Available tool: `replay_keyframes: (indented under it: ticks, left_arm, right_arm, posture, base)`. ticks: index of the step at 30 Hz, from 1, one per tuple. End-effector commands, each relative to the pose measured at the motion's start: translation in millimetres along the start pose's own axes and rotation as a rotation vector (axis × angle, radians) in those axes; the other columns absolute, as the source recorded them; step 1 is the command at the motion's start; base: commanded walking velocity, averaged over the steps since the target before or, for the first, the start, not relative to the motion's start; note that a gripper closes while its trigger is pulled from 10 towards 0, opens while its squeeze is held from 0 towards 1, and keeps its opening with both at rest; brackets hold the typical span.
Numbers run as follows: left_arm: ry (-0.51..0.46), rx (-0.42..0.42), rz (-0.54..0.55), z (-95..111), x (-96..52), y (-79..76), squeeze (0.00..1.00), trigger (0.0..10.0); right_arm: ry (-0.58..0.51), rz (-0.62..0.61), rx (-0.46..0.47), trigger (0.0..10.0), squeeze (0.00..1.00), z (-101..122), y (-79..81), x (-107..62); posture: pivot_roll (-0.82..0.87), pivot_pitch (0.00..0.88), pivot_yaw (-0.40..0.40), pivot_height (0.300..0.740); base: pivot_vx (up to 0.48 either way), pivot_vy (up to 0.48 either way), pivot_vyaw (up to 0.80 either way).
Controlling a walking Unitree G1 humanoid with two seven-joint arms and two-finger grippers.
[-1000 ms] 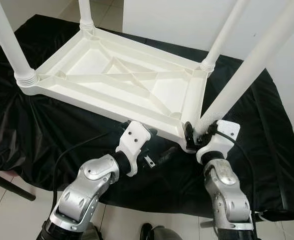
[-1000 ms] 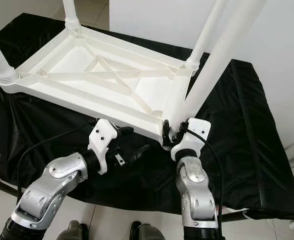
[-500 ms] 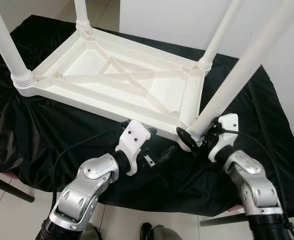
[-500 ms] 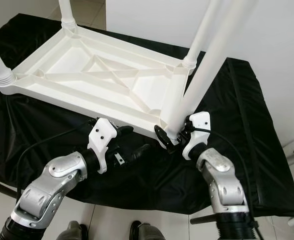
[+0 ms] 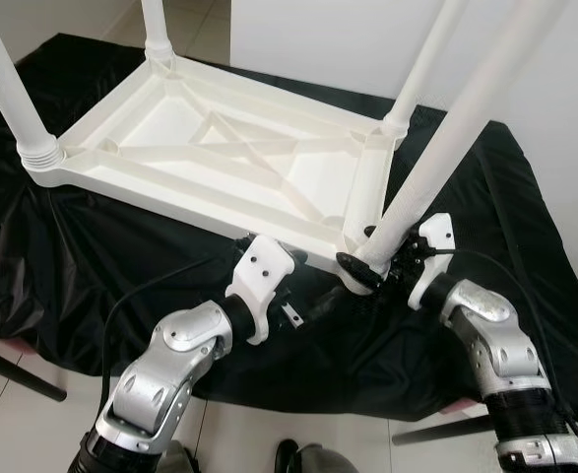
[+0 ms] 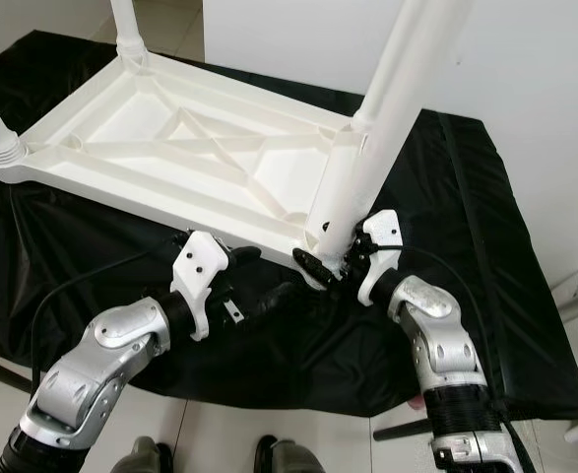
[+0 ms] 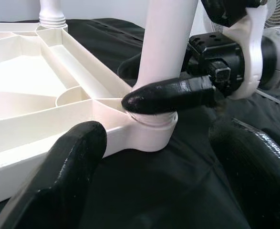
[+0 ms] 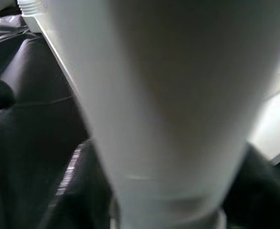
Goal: Building children table
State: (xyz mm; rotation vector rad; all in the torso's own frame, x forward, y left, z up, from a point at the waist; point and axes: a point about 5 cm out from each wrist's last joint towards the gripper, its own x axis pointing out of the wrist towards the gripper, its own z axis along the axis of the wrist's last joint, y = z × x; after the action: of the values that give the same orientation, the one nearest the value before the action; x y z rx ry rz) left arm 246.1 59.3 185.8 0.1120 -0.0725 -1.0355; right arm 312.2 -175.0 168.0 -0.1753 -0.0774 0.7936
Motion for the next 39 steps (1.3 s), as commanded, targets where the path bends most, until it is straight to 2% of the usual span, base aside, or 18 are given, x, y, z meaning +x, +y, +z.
replay_keyframes:
  ticks: [1,4,11,14,18,22,25,27,28,29,30,32,34,35,38,39]
  left_arm:
    - [-0.005,0.004,0.002,2.2,0.9,-2.1,0.00,10.0]
    - [-0.005,0.003,0.002,2.1,0.9,-2.3,0.00,10.0]
    - [-0.007,-0.004,0.002,1.7,1.5,-3.7,0.00,10.0]
    - [-0.007,-0.012,-0.004,0.8,1.9,-5.5,0.00,10.0]
    - [-0.005,-0.014,-0.007,-0.1,2.2,-6.7,0.00,10.0]
    - [-0.002,-0.017,-0.012,-0.7,1.5,-8.0,0.00,10.0]
    - [0.000,-0.019,-0.013,-1.0,1.2,-8.4,0.00,10.0]
    - [0.001,-0.020,-0.014,-1.4,1.1,-9.2,0.00,10.0]
    - [0.001,-0.020,-0.014,-1.4,1.1,-9.2,0.00,10.0]
    - [0.002,-0.021,-0.016,-1.6,1.1,-9.8,0.00,10.0]
    - [0.002,-0.021,-0.016,-1.6,1.1,-9.8,0.00,10.0]
    - [0.003,-0.022,-0.021,-1.7,1.3,-11.3,0.00,10.0]
    - [0.005,-0.021,-0.024,-2.0,1.0,-11.7,0.00,10.0]
    - [0.006,-0.019,-0.023,-2.1,0.9,-11.5,0.00,10.0]
    - [0.007,-0.018,-0.020,-2.2,1.0,-11.0,0.00,10.0]
    - [0.007,-0.017,-0.020,-2.1,0.9,-10.9,0.00,10.0]
  right_arm:
    - [0.045,0.029,0.040,0.0,0.00,-15.1,1.3,-6.8]
    - [0.045,0.028,0.042,0.0,0.00,-16.0,0.9,-8.5]
    - [0.039,-0.109,0.061,0.0,0.00,-16.4,-0.5,-15.2]
    - [0.049,-0.252,0.085,0.0,0.00,-15.7,-0.8,-15.1]
    - [0.042,-0.326,0.083,0.0,0.00,-14.6,3.0,-14.4]
    - [0.049,-0.550,0.182,0.0,0.00,-16.0,17.0,-12.3]
    - [0.066,-0.629,0.176,0.0,0.00,-16.6,21.1,-11.7]
    - [0.100,-0.729,0.187,0.0,0.00,-19.5,28.8,-9.9]
    - [0.100,-0.729,0.187,0.0,0.00,-19.5,28.8,-9.9]
    - [0.119,-0.800,0.174,0.0,0.00,-19.0,31.7,-10.1]
    - [0.119,-0.800,0.174,0.0,0.00,-19.0,31.7,-10.1]
    - [0.131,-0.912,0.203,0.0,0.00,-16.8,39.8,-7.4]
    - [0.149,-0.911,0.245,0.0,0.00,-16.9,52.0,0.4]
    - [0.147,-0.873,0.252,0.0,0.00,-16.2,57.3,5.0]
    - [0.151,-0.852,0.250,0.0,0.00,-14.6,59.8,6.8]
    - [0.150,-0.854,0.257,2.0,0.00,-13.2,58.4,5.9]
  posture:
    - [0.06,0.169,-0.104,0.740]
    - [0.06,0.169,-0.104,0.740]
    - [0.05,0.179,-0.111,0.740]
    - [0.04,0.184,-0.112,0.740]
    - [0.04,0.184,-0.112,0.740]
    - [0.03,0.198,-0.115,0.740]
    - [0.03,0.198,-0.115,0.740]
    - [0.03,0.200,-0.117,0.740]
    - [0.03,0.200,-0.117,0.740]
    - [0.03,0.200,-0.117,0.740]
    - [0.03,0.200,-0.117,0.740]
    - [0.03,0.200,-0.117,0.740]
    - [0.04,0.195,-0.120,0.740]
    - [0.04,0.195,-0.120,0.740]
    - [0.04,0.191,-0.123,0.740]
    - [0.04,0.191,-0.123,0.740]
  base:
    - [0.000,0.000,0.00]
    - [0.000,0.000,0.00]
    - [0.000,0.000,0.00]
    - [0.000,0.000,0.00]
    - [0.000,0.000,0.00]
    - [0.000,0.000,0.00]
    - [0.000,0.000,0.00]
    - [0.000,0.000,0.00]
    - [0.000,0.000,0.00]
    - [0.000,0.000,0.00]
    - [0.000,0.000,0.00]
    - [0.000,0.000,0.00]
    - [0.000,0.000,0.00]
    - [0.000,0.000,0.00]
    - [0.000,0.000,0.00]
    - [0.000,0.000,0.00]
